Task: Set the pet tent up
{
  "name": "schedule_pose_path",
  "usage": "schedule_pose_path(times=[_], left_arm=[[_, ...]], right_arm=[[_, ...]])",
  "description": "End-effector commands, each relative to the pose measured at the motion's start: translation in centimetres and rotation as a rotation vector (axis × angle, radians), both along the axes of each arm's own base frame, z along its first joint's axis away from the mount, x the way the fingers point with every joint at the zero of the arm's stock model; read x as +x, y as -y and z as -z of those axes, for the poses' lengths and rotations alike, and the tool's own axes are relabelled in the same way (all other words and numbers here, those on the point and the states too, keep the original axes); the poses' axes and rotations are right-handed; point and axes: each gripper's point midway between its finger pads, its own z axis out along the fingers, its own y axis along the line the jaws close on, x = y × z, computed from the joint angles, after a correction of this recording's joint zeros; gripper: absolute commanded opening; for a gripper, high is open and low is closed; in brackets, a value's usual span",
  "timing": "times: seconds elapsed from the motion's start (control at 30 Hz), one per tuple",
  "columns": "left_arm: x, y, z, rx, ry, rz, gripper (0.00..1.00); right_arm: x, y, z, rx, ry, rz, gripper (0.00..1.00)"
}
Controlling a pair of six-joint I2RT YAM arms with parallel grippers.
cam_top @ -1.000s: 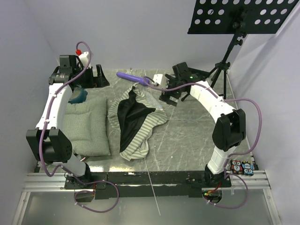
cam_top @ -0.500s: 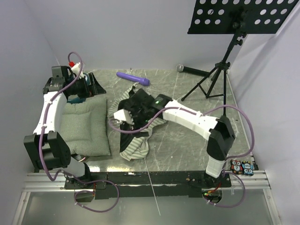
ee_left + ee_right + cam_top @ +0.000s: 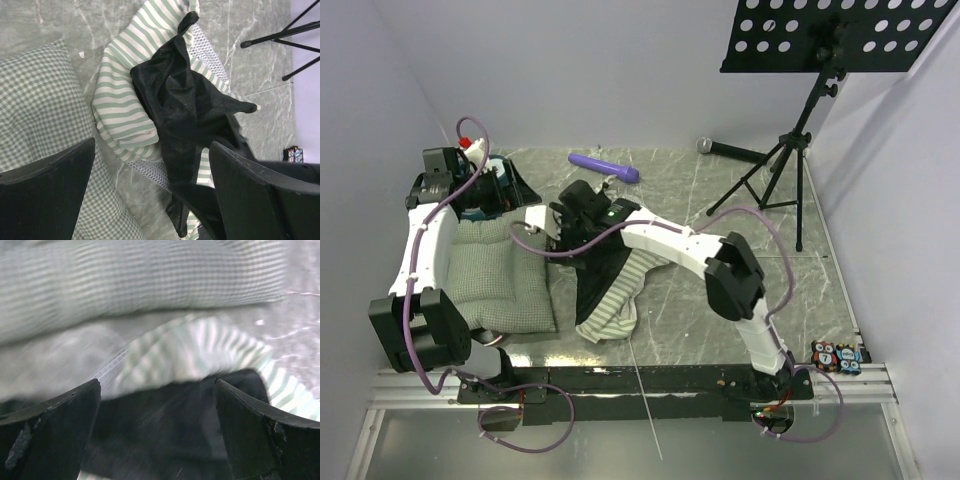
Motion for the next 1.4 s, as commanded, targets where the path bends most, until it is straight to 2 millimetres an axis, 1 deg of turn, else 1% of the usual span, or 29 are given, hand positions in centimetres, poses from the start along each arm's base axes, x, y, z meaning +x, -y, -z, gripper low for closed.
schedule_pose_path(times=[0.0, 0.03, 0.07, 0.1, 0.17, 0.2, 0.27, 0.3, 0.33, 0.37, 0.4, 0.43, 0.5, 0.57, 0.63, 0.7, 0.73, 0.8, 0.9, 0.93, 0.97, 1.0, 1.03, 1.07, 1.13, 1.2, 1.27, 1.3, 1.37], left_arm=[[0.6, -1.1, -0.8, 0.03, 0.031, -0.032, 1.0], [0.7, -1.2, -0.7, 0.031, 0.028, -0.031, 1.0], [0.8, -1.4, -0.5, 0.036, 0.018, -0.03, 1.0], [0.8, -1.5, -0.4, 0.041, 0.013, -0.025, 1.0], [0.9, -1.5, -0.1, 0.039, -0.002, -0.008, 0.98], [0.9, -1.4, 0.0, 0.038, -0.005, -0.001, 0.96], [0.8, -1.4, 0.4, 0.04, -0.013, 0.007, 0.92], [0.7, -1.4, 0.8, 0.04, -0.019, 0.011, 0.89], [0.6, -1.5, 1.1, 0.045, -0.021, 0.014, 0.87], [0.4, -1.5, 1.6, 0.048, -0.03, 0.015, 0.84], [0.2, -1.5, 2.3, 0.054, -0.041, 0.018, 0.8], [0.1, -1.6, 2.9, 0.063, -0.049, 0.026, 0.77], [-0.3, -1.7, 3.9, 0.078, -0.064, 0.043, 0.74], [-0.7, -1.6, 4.7, 0.086, -0.071, 0.068, 0.73], [-0.9, -1.6, 5.2, 0.124, -0.035, 0.119, 0.73], [-1.1, -1.6, 5.6, 0.153, 0.003, 0.175, 0.73], [-1.3, -1.5, 5.9, 0.166, 0.015, 0.199, 0.72], [-1.6, -1.3, 6.1, 0.186, 0.058, 0.256, 0.7], [-2.3, -0.6, 6.0, 0.197, 0.118, 0.347, 0.67], [-2.4, -0.5, 6.1, 0.212, 0.137, 0.365, 0.67], [-2.4, -0.6, 6.5, 0.232, 0.143, 0.368, 0.67], [-2.3, -0.7, 6.7, 0.253, 0.15, 0.368, 0.67], [-2.4, -0.8, 7.2, 0.272, 0.142, 0.369, 0.67], [-2.5, -0.9, 7.7, 0.282, 0.13, 0.374, 0.67], [-2.6, -1.0, 8.2, 0.285, 0.112, 0.377, 0.67], [-2.7, -0.9, 8.4, 0.27, 0.096, 0.375, 0.67], [-2.7, -0.8, 8.2, 0.26, 0.099, 0.37, 0.67], [-2.7, -0.7, 8.1, 0.257, 0.101, 0.368, 0.67], [-2.7, -0.6, 7.9, 0.251, 0.107, 0.362, 0.68]], right_arm=[[3.0, -1.8, 1.9, 0.01, 0.037, 0.122, 1.0], [3.0, -1.6, 2.6, -0.004, 0.032, 0.116, 0.99], [2.8, -1.3, 3.9, -0.028, 0.019, 0.109, 0.98], [2.5, -0.9, 4.7, -0.043, -0.001, 0.094, 0.97], [2.2, 0.3, 6.2, -0.068, -0.041, 0.086, 0.9], [2.1, 1.1, 7.0, -0.089, -0.052, 0.09, 0.82], [2.4, 3.0, 7.2, -0.114, -0.07, 0.101, 0.71], [2.4, 4.2, 7.3, -0.119, -0.093, 0.108, 0.63], [2.6, 5.2, 6.4, -0.101, -0.109, 0.113, 0.59], [2.5, 6.3, 6.2, -0.093, -0.124, 0.116, 0.56], [2.4, 7.7, 6.1, -0.093, -0.134, 0.128, 0.53], [2.5, 8.8, 5.4, -0.077, -0.134, 0.135, 0.52], [2.6, 11.3, 5.0, -0.069, -0.148, 0.154, 0.52], [2.4, 13.7, 5.6, -0.078, -0.174, 0.172, 0.51], [2.3, 15.9, 6.3, -0.098, -0.199, 0.199, 0.51], [2.1, 17.3, 6.9, -0.109, -0.236, 0.222, 0.5], [2.0, 17.8, 6.9, -0.103, -0.247, 0.233, 0.5], [2.0, 18.2, 6.6, -0.085, -0.255, 0.251, 0.5], [1.6, 17.9, 5.3, -0.037, -0.262, 0.256, 0.52], [1.5, 17.7, 4.6, -0.014, -0.258, 0.253, 0.53], [1.3, 17.4, 4.0, 0.008, -0.26, 0.242, 0.56], [1.5, 17.2, 3.1, 0.031, -0.248, 0.242, 0.62], [1.5, 16.8, 2.2, 0.058, -0.243, 0.238, 0.7], [1.4, 16.0, 0.8, 0.1, -0.238, 0.224, 0.75], [1.5, 14.6, -1.3, 0.163, -0.219, 0.205, 0.79], [1.5, 12.9, -3.0, 0.218, -0.188, 0.173, 0.8], [1.0, 11.5, -3.5, 0.246, -0.18, 0.128, 0.8], [0.8, 10.9, -3.4, 0.249, -0.177, 0.104, 0.8], [0.3, 10.0, -2.4, 0.241, -0.168, 0.054, 0.8]])
